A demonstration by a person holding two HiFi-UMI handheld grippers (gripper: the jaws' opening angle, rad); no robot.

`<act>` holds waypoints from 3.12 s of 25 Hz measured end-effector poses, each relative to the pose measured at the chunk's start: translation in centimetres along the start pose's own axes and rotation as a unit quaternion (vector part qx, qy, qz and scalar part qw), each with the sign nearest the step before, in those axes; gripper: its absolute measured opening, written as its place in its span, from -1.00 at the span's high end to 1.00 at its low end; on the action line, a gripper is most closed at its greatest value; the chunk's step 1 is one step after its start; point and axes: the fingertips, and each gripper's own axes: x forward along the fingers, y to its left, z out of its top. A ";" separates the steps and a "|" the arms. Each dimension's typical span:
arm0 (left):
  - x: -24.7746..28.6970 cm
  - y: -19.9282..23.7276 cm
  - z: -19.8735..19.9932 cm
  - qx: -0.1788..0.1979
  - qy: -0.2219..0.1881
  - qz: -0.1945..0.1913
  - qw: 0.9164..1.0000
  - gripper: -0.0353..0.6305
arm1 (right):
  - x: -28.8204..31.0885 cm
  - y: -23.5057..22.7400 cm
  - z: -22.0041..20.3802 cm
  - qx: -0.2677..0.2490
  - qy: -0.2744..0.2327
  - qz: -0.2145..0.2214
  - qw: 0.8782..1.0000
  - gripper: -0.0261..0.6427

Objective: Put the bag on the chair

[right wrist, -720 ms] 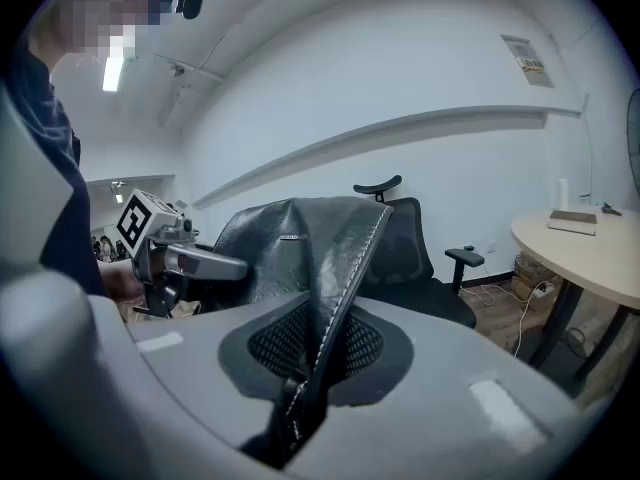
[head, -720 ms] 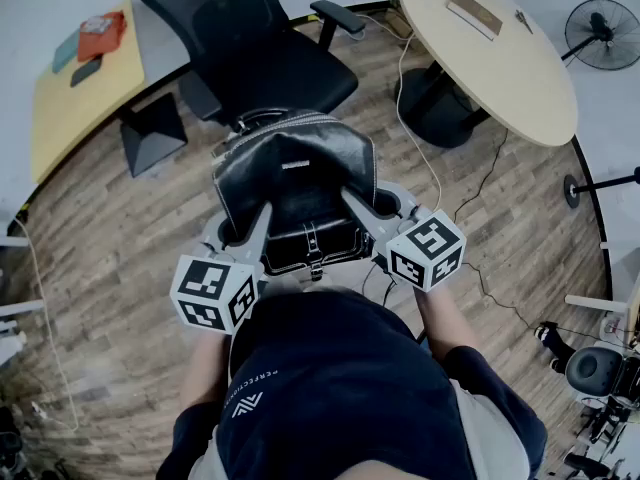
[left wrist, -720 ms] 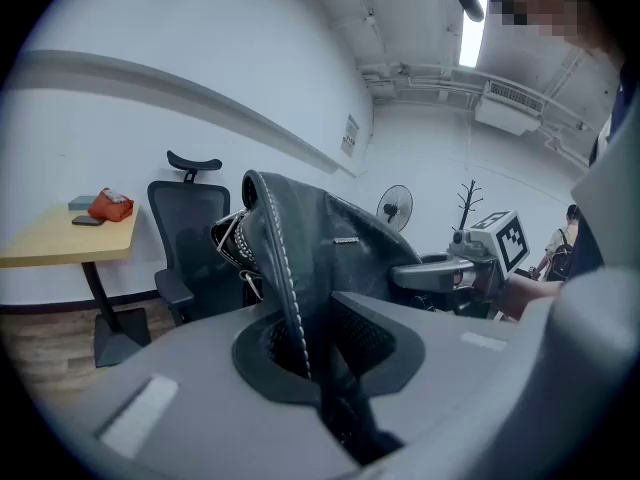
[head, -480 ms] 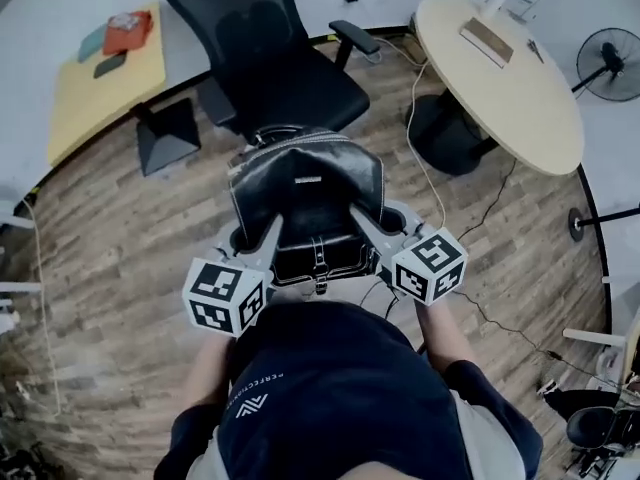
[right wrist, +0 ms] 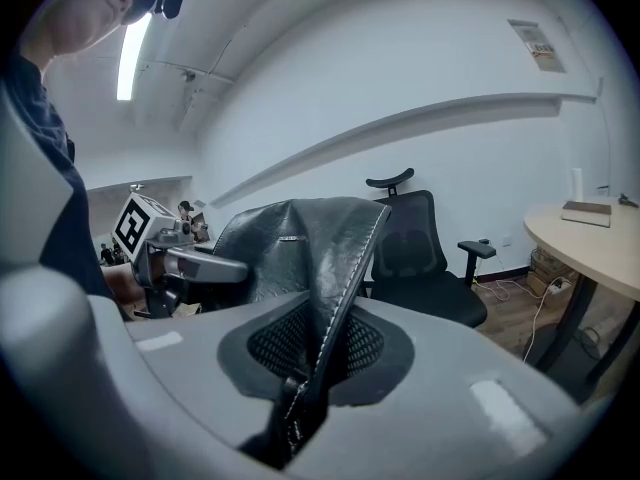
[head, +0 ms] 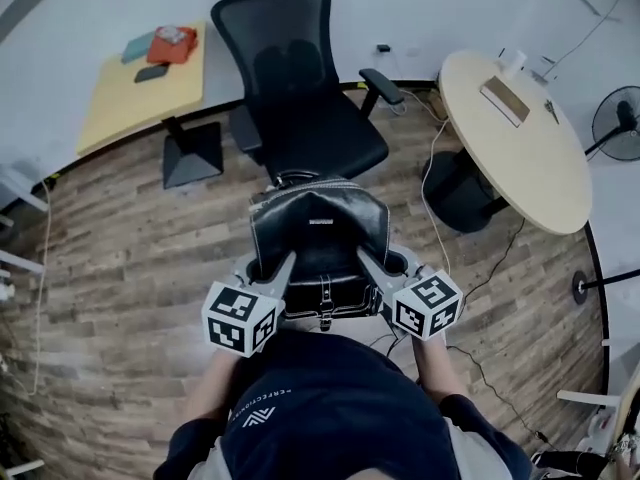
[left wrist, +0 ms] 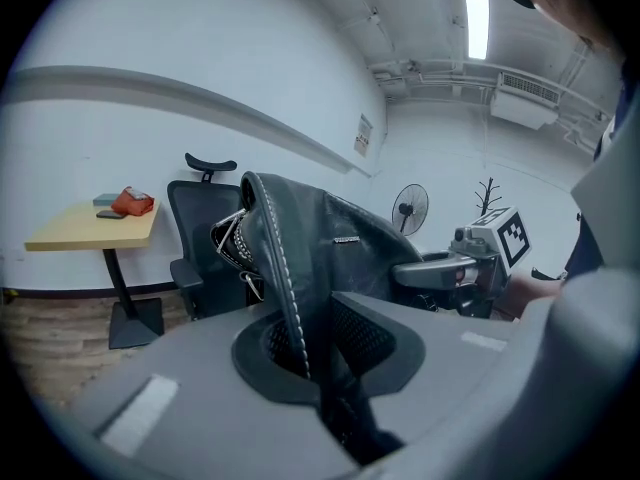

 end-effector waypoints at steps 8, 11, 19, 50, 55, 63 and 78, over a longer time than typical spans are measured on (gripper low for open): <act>1.5 2.7 0.7 0.002 0.003 0.008 1.000 0.72 | 2.8 -1.3 0.7 0.007 0.002 0.000 1.000 0.78; 3.0 4.1 1.1 -0.002 0.003 0.006 1.000 0.72 | 4.3 -2.6 1.2 0.008 0.008 -0.004 1.000 0.78; 8.0 8.7 4.6 -0.014 -0.003 0.005 1.000 0.72 | 9.3 -7.6 4.7 0.001 0.021 -0.005 1.000 0.77; 16.5 25.8 12.6 -0.073 -0.035 0.090 0.993 0.73 | 28.7 -16.4 14.9 -0.042 0.066 0.061 0.995 0.74; 20.3 27.1 14.0 -0.096 -0.030 0.116 0.988 0.73 | 31.1 -20.6 15.9 -0.049 0.074 0.084 0.992 0.72; 27.3 28.8 15.9 -0.119 -0.019 0.170 0.978 0.73 | 34.9 -28.0 17.3 -0.056 0.092 0.142 0.984 0.73; 36.1 34.6 17.0 -0.123 0.001 0.234 0.964 0.71 | 43.0 -36.3 17.7 -0.062 0.102 0.190 0.974 0.73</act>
